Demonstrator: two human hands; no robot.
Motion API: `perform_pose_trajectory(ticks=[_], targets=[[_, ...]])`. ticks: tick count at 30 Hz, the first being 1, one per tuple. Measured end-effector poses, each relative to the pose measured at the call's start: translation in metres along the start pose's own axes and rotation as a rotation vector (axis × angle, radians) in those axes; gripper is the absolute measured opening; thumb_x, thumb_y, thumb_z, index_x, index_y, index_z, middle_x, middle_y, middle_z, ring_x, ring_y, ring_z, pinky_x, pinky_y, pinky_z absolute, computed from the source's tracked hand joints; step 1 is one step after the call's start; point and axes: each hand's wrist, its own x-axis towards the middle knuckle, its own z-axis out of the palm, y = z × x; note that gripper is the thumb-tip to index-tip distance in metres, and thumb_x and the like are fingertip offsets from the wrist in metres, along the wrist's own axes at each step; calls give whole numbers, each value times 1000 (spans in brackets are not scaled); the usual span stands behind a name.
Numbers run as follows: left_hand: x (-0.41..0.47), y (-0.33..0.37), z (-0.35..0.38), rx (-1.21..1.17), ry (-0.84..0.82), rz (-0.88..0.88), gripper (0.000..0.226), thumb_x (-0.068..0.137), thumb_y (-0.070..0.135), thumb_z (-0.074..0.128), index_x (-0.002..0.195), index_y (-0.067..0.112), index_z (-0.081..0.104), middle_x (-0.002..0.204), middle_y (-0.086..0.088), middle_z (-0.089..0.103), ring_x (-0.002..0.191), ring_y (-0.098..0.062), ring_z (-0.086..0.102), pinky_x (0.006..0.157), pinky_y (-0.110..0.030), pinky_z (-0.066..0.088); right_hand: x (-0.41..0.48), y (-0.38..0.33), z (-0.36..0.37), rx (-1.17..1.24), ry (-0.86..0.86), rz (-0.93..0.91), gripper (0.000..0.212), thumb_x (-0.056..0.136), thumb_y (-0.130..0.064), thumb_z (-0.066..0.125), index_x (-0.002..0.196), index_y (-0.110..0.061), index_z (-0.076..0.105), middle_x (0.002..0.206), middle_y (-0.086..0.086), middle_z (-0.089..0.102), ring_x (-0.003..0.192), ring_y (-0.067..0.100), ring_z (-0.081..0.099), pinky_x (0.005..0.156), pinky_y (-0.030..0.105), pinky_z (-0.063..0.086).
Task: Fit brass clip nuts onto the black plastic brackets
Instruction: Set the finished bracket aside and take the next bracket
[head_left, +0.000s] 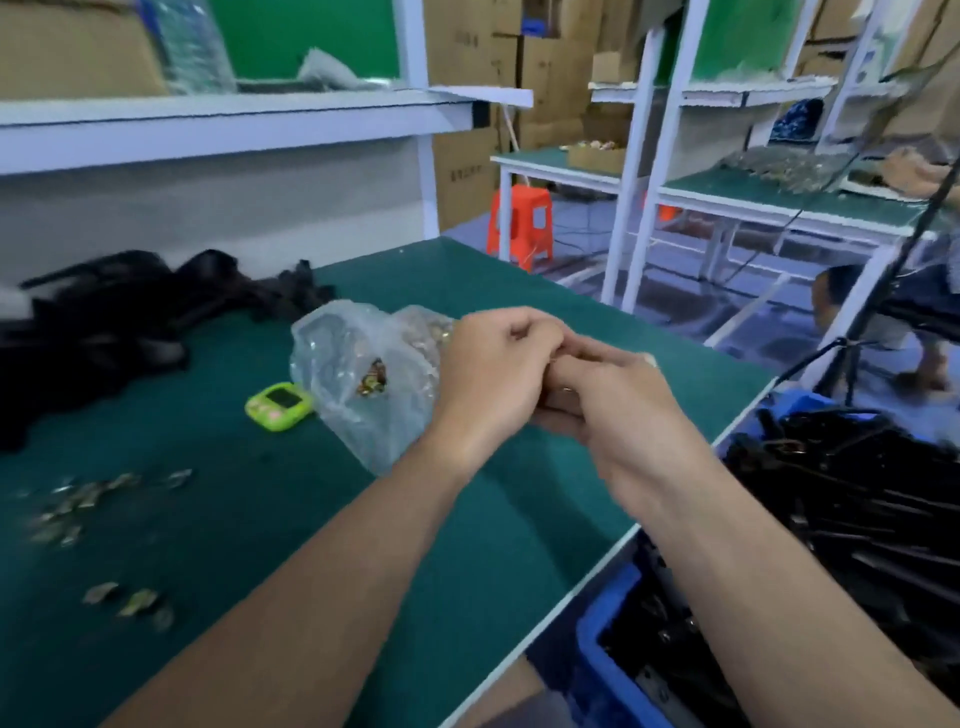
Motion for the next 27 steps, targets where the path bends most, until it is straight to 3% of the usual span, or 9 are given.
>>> perform_pose_trajectory(ticks=[3,6,9,11,15,18,22,24,27], targets=[[-9,-22,-53,51,137,-19,21,78,27,59,64,20,74,61,3,69,55,-14,63,49,-37,52,3,20,43,-31,-180,46,24,88,9,50,101,9,70,85,20,67,79,27,61,79,35,61],[-20,-49,-107,109,301,-70,22,78,24,59,61,15,68,54,0,63,50,-7,54,49,-32,47,11,41,90,-103,-350,102,26,86,9,49,100,7,71,86,18,68,78,25,59,83,44,58],[-34,-76,-162,273,493,-176,28,80,33,55,62,13,64,51,0,55,49,-9,47,54,-37,41,19,60,135,-125,-420,146,31,88,7,53,90,-10,79,88,7,77,80,16,69,83,36,61],[-43,-97,-200,456,582,-283,31,83,38,53,68,16,68,55,-1,58,53,-14,53,55,-36,42,27,74,160,-161,-428,171,32,88,4,57,86,-18,80,93,3,79,88,17,75,87,34,62],[-69,-139,-270,740,482,-469,7,86,34,68,86,31,75,80,17,71,82,-14,65,71,-30,48,45,106,202,-304,-455,158,30,86,-2,62,103,-22,76,104,6,76,100,22,72,99,47,56],[-82,-158,-295,838,273,-499,30,82,35,79,112,33,76,111,8,72,110,-20,62,93,-33,50,59,119,228,-394,-498,118,35,85,-4,60,105,-28,74,108,-9,73,105,8,68,98,35,55],[-74,-162,-295,931,191,-426,23,81,48,78,104,43,78,112,15,70,110,-16,55,94,-33,45,85,129,264,-491,-495,88,39,85,-5,58,112,-28,73,109,-15,71,103,0,65,86,19,52],[-70,-163,-293,914,189,-392,17,82,47,77,99,45,79,111,18,70,109,-14,56,96,-36,46,100,133,282,-531,-487,71,39,86,-6,57,114,-29,73,109,-15,70,103,3,64,84,21,52],[-70,-169,-295,793,199,-373,15,82,41,78,96,44,79,108,20,71,105,-9,60,96,-39,48,126,141,314,-606,-457,25,39,86,-8,56,115,-29,71,117,-10,68,112,11,61,94,27,51]])
